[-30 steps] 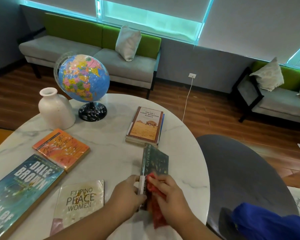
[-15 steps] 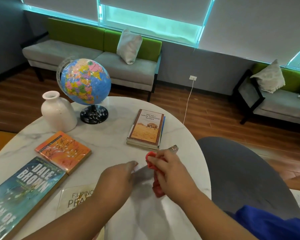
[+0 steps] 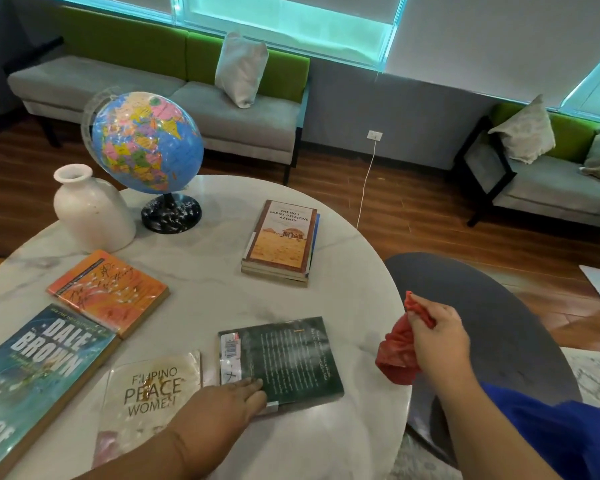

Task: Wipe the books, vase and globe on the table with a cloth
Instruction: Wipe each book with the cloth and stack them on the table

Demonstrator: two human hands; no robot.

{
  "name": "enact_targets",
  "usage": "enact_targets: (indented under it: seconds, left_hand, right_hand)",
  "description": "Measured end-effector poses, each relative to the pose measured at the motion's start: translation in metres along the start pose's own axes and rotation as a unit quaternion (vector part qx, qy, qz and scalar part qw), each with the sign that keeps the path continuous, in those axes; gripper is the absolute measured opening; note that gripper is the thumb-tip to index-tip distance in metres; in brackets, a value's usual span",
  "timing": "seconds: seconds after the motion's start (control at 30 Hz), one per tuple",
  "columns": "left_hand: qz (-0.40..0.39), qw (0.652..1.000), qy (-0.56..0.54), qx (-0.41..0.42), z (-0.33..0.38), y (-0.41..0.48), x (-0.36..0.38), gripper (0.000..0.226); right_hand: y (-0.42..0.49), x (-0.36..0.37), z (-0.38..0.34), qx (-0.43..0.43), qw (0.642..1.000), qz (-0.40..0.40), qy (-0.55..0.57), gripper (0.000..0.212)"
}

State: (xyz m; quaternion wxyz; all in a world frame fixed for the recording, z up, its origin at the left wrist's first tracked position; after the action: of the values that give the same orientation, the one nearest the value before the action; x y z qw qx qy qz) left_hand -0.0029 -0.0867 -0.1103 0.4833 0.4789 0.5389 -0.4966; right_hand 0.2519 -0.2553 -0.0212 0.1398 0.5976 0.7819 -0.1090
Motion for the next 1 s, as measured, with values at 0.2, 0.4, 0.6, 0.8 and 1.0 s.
enact_targets:
  seconds: [0.2, 0.4, 0.6, 0.8, 1.0]
  left_hand:
    - [0.023, 1.000, -0.002, 0.015, -0.003, 0.000, 0.004, 0.051]
    - [0.045, 0.999, -0.008, 0.025, -0.003, 0.000, 0.013, 0.056]
    - [0.057, 0.998, 0.003, 0.031, -0.005, 0.000, 0.020, 0.054]
    - [0.070, 0.997, -0.013, 0.026, -0.010, 0.000, 0.018, 0.024]
    - [0.069, 0.998, -0.002, 0.012, -0.014, 0.001, 0.016, 0.025]
  right_hand:
    - [-0.032, 0.047, 0.020, -0.007, 0.985, -0.149, -0.087, 0.029]
    - [-0.093, 0.134, 0.063, -0.197, 0.832, -0.417, -0.309, 0.041]
    - [-0.033, 0.127, 0.043, -0.148, 0.914, -0.256, -0.277, 0.023]
    - [-0.095, 0.192, 0.030, -0.261, 0.756, -0.466, -0.378, 0.054]
    - [-0.054, 0.175, 0.041, -0.174, 0.861, -0.411, -0.244, 0.035]
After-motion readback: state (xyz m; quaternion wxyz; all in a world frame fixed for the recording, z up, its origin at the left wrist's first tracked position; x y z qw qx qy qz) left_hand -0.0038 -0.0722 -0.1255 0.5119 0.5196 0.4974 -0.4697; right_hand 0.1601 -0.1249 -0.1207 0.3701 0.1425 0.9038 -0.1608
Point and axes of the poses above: each hand's wrist, its own y-axis towards the middle knuckle, its own x-axis out of the palm, z = x × y, the point moved 5 cm from there along y, towards the middle knuckle, and after that the axes turned 14 degrees about y, right-handed, at the moved point
